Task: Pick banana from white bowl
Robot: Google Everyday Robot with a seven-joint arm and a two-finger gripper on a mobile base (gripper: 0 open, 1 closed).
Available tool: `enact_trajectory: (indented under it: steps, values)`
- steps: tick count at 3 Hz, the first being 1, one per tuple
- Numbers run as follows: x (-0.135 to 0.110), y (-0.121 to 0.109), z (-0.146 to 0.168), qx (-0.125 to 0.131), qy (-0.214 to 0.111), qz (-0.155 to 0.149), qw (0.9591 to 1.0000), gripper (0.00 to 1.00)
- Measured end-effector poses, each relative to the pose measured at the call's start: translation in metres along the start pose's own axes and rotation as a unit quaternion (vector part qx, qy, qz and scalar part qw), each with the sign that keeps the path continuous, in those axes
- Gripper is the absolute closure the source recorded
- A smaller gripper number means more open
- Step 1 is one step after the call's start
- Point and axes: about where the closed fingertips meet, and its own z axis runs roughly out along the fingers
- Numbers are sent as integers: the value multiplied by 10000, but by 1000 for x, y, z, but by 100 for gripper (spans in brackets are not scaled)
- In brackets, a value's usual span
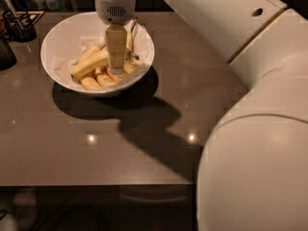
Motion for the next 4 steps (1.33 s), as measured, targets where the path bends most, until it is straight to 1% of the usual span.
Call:
enact_trajectory:
  steps: [1, 2, 3, 4]
  values:
    - [-15, -13, 15, -116, -6, -71, 9999, 10]
    - [-24, -22, 28, -218, -24, -97, 9997, 24]
    - [-29, -25, 43, -367, -44, -96, 9993, 34]
    - [-28, -27, 55, -476, -52, -48, 9988, 39]
